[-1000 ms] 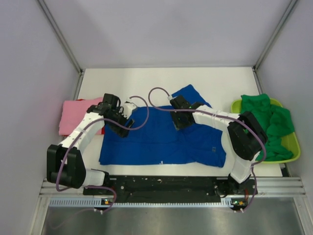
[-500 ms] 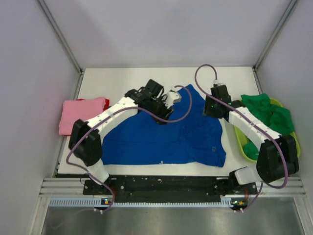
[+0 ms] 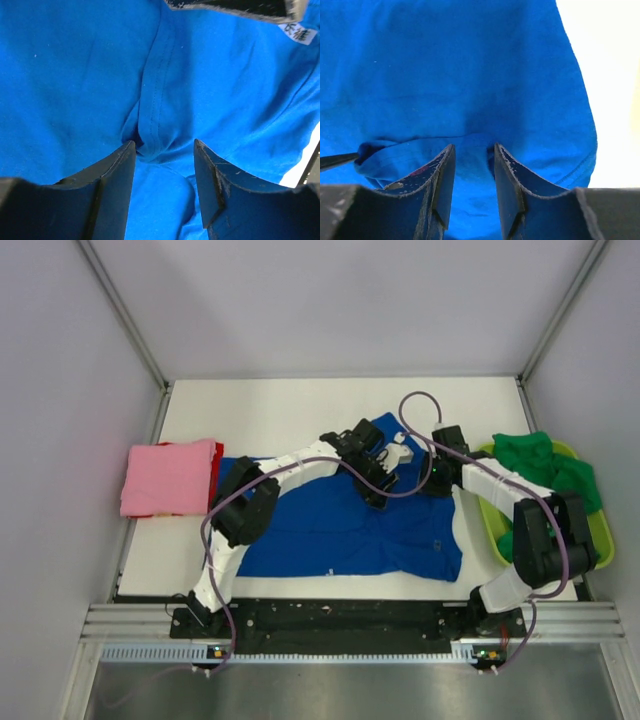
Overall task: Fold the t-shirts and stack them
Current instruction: Fold the flattened tshirt in 1/3 of the way
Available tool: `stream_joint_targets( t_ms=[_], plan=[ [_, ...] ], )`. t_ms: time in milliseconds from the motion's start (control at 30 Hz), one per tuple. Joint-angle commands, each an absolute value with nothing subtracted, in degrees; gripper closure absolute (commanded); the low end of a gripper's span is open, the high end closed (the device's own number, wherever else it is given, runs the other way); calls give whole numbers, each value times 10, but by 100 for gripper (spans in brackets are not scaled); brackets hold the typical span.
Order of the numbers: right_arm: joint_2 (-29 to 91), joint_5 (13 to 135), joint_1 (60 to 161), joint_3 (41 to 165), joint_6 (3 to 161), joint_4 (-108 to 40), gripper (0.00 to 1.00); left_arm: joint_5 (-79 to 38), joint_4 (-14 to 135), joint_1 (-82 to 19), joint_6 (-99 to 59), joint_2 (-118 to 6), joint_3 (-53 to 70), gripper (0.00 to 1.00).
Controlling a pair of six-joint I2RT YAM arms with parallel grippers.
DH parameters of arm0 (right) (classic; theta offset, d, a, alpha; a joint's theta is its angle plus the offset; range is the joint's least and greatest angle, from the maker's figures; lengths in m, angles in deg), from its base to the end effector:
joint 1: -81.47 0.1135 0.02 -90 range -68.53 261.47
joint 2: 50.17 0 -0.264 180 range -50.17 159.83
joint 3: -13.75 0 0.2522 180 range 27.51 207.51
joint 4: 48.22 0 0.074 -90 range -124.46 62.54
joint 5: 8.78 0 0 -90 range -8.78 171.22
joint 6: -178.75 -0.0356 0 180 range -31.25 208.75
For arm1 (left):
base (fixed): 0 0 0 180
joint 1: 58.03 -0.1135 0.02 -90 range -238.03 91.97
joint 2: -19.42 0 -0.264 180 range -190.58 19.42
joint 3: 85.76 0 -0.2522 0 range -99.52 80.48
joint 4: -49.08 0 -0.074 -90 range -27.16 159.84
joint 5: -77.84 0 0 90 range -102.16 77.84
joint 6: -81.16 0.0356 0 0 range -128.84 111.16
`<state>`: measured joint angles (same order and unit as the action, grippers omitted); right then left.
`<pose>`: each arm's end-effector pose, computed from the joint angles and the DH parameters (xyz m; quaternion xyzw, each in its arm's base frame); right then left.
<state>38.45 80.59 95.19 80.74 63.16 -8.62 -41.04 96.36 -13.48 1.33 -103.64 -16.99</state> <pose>0.2922 0.0717 0.1884 0.0988 0.9636 0.0886 0.2322 0.3192 -0.3384 0.1928 0.4880 0.7985 -0.3058 0.1753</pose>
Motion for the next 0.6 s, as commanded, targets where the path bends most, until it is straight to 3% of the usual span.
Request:
stream_joint_targets(
  t_ms=[0,200,300,333,400,567],
  plan=[
    [396,784,943,802,633,-113,66,-398,954,-136,19,-1042,-187,46],
    [402,796,939,798,639,-116,100,-390,941,-136,22,-1057,-185,54],
    [386,808,939,795,647,-120,100,-379,943,-136,23,-1071,-190,67],
    [379,810,939,791,650,-124,100,-372,943,-136,22,-1073,-192,75],
    [361,823,939,779,653,-142,100,-357,940,-136,20,-1076,-193,100],
    [349,837,939,761,654,-171,100,-277,914,-136,-13,-1039,-172,100]
  ],
)
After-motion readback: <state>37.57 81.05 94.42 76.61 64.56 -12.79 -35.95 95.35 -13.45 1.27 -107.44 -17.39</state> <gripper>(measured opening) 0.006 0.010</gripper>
